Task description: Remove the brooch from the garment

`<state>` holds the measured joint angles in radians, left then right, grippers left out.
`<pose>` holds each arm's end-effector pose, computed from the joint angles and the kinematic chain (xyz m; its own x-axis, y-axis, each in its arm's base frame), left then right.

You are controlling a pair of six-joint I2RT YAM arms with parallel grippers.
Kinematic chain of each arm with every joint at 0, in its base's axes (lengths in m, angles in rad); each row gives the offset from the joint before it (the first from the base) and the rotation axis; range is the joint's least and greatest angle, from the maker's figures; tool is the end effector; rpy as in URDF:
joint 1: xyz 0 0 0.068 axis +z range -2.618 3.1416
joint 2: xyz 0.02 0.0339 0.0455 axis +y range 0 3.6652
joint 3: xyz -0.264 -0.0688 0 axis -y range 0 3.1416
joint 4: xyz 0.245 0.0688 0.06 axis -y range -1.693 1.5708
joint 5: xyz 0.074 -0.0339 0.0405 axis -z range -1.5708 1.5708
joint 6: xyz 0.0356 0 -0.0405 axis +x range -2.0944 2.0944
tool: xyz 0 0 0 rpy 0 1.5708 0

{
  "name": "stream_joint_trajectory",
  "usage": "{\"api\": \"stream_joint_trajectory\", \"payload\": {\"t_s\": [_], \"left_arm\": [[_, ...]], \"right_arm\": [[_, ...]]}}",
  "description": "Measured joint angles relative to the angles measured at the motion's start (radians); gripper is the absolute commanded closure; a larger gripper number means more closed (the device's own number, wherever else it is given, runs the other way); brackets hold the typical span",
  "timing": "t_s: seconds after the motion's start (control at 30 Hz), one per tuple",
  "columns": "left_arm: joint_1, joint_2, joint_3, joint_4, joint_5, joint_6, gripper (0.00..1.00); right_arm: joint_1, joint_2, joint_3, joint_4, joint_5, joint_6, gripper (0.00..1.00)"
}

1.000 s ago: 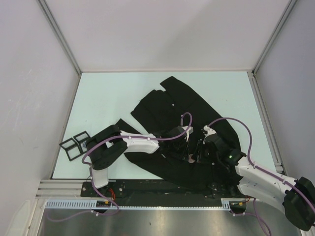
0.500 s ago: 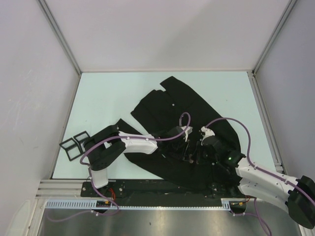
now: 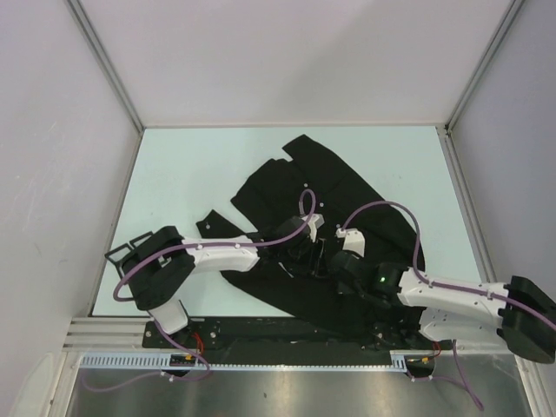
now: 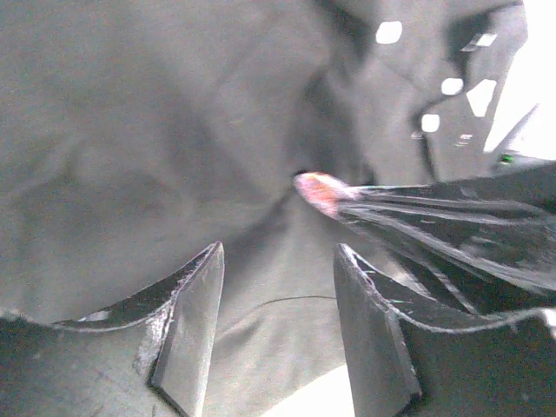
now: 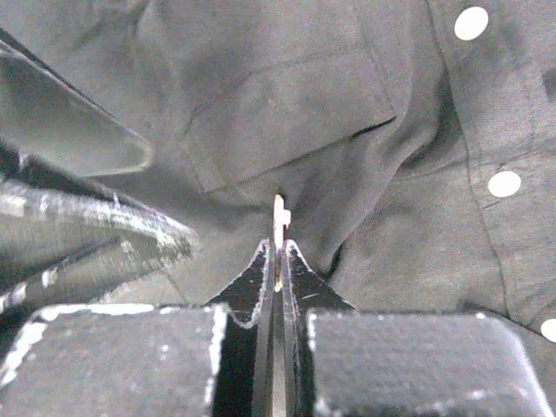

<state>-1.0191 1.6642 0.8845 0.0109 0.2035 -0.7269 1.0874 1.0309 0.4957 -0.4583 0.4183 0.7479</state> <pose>0.1717 -0.2927 0.1711 -0.8772 0.1835 -0.4437 0.4380 0.6846 -0.5826 0.0982 0.1560 0.1773 -0.7657 -0.1216 -0.6316 -0.2527 0.9599 0.1216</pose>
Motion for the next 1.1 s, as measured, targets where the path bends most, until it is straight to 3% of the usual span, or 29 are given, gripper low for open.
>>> {"api": "stream_joint_trajectory", "payload": {"t_s": [0.3, 0.53, 0.73, 0.93, 1.1], "left_arm": [[0.057, -0.021, -0.089, 0.002, 0.006, -0.009, 0.43], [0.061, -0.053, -0.092, 0.007, 0.01, -0.009, 0.42], [0.061, -0.053, -0.092, 0.013, 0.038, -0.01, 0.38], [0.057, -0.053, -0.092, 0.035, 0.055, -0.017, 0.3], [0.043, -0.048, -0.066, 0.029, 0.042, -0.019, 0.31]], "right_arm": [[0.094, 0.176, 0.082, 0.024, 0.088, 0.03, 0.78], [0.104, 0.179, 0.082, 0.054, 0.045, 0.028, 0.57], [0.103, 0.109, 0.082, 0.06, 0.022, 0.026, 0.48], [0.091, 0.012, 0.082, 0.038, -0.014, 0.022, 0.47], [0.028, -0.068, 0.063, -0.001, -0.054, 0.031, 0.55]]}}
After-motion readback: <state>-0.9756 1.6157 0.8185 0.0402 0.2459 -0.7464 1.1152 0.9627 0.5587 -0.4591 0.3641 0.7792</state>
